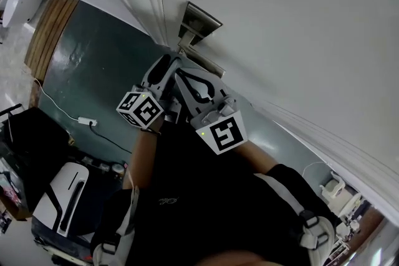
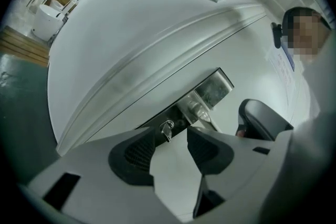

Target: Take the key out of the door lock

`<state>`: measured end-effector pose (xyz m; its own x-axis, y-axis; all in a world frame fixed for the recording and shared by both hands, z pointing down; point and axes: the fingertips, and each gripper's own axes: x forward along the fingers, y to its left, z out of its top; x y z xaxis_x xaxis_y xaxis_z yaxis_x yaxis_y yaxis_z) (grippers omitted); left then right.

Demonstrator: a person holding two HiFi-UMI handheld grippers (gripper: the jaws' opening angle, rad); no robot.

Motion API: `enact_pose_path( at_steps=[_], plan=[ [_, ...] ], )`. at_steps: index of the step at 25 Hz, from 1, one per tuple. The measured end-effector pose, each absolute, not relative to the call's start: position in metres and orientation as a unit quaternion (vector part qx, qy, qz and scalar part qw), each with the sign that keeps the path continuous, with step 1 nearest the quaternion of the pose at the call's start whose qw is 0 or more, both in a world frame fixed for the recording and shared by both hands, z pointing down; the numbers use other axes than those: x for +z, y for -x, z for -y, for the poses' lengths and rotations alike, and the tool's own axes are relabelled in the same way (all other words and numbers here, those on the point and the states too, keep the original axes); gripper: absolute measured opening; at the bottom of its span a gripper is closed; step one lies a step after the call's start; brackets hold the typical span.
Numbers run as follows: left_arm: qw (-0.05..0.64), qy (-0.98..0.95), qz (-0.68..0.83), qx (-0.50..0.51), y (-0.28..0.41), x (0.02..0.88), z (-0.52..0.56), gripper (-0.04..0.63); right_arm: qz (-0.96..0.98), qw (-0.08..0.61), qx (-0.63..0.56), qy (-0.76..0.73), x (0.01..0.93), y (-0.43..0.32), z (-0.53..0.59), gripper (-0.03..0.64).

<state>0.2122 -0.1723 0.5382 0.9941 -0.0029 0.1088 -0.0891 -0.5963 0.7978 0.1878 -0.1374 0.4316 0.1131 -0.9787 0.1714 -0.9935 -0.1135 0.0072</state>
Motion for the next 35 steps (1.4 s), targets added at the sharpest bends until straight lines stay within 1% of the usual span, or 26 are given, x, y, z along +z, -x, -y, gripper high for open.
enact_pose_path(
  at_steps=[13, 19, 22, 26, 29, 35],
  plan=[
    [0.511, -0.858, 0.017, 0.038, -0.242, 0.549, 0.168, 0.196, 0.660, 0.063, 0.080, -0.744, 0.437, -0.193, 0.127, 0.009],
    [0.530, -0.847, 0.012, 0.030, -0.251, 0.550, 0.164, 0.196, 0.658, 0.059, 0.083, -0.746, 0.436, -0.194, 0.124, 0.009],
    [0.537, -0.843, 0.012, 0.028, -0.254, 0.550, 0.164, 0.196, 0.659, 0.068, 0.082, -0.745, 0.438, -0.195, 0.123, 0.009],
    [0.545, -0.838, 0.014, 0.019, -0.257, 0.547, 0.166, 0.195, 0.654, 0.059, 0.084, -0.749, 0.436, -0.196, 0.122, 0.009],
    [0.546, -0.837, 0.020, 0.022, -0.258, 0.545, 0.166, 0.180, 0.654, 0.055, 0.085, -0.750, 0.436, -0.197, 0.121, 0.009],
    [0.542, -0.839, 0.027, 0.024, -0.258, 0.550, 0.169, 0.147, 0.644, 0.016, 0.091, -0.759, 0.432, -0.202, 0.117, 0.009]
  ],
)
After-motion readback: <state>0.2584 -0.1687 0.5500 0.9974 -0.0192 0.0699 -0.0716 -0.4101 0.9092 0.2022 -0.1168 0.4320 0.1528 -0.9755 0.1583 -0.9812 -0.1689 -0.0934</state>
